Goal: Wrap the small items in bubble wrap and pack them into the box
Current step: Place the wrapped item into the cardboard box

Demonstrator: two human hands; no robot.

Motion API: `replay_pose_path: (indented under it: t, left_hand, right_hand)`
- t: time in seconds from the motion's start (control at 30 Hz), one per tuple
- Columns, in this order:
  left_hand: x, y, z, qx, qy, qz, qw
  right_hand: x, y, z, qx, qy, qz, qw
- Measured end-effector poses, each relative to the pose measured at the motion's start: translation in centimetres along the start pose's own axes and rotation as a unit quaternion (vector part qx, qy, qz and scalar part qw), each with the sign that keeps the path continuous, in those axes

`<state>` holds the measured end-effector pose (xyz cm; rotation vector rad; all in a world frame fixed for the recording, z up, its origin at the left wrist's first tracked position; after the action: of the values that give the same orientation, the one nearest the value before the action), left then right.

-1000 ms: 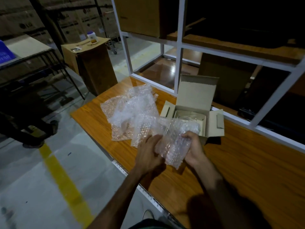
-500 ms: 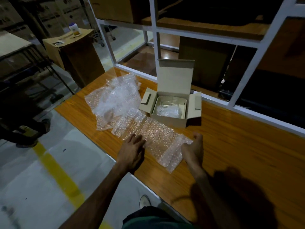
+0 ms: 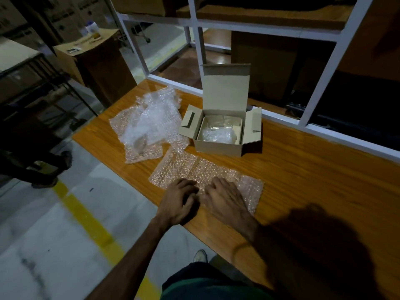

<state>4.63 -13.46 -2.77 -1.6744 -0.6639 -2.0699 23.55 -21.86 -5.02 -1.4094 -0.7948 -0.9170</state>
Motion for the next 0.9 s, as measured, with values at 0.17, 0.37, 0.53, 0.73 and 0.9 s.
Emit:
replay_pose_path:
  t: [0.17, 0.37, 0.53, 0.73, 0.9]
  left_hand:
    - [-0.9, -1.6, 1.2, 0.080, -0.017, 0.103, 0.991]
    - [-1.3, -2.6, 2.2, 0.178, -0.055, 0.125, 0.974]
    - [-2.0, -4.2, 2.1, 0.227, -0.133, 0.107, 0.959]
    - [-1.0, -5.3, 2.8, 0.284, -0.140, 0.101, 0.943]
    - [-0.9, -4.0, 3.7, 0.308, -0.129, 0.107, 0.936]
  right_hand:
    - [4.6, -1.2, -2.9, -0.018, -0.007, -0.011, 1.000]
    - [4.8, 2.5, -5.7, -0.062, 0.000, -0.094, 0.994]
    - [6.4, 4.3, -6.8, -0.129, -0.016, -0.133, 0.983]
    - [7.1, 4.0, -6.9, -0.221, 0.010, -0.115, 0.968]
    - [7.0, 1.2, -4.9, -0.158, 0.011, -0.054, 0.986]
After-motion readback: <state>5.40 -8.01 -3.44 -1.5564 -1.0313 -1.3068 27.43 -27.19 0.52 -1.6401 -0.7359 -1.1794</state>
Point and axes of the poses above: each hand's wrist, its own z-axis towards the middle knuckle, its own x-axis out of the back of the hand, y = z × x, the point moved 1 cm from there along z, towards the middle knuckle, and after that the axes turned 15 degrees about z, right-handed, at the moved point
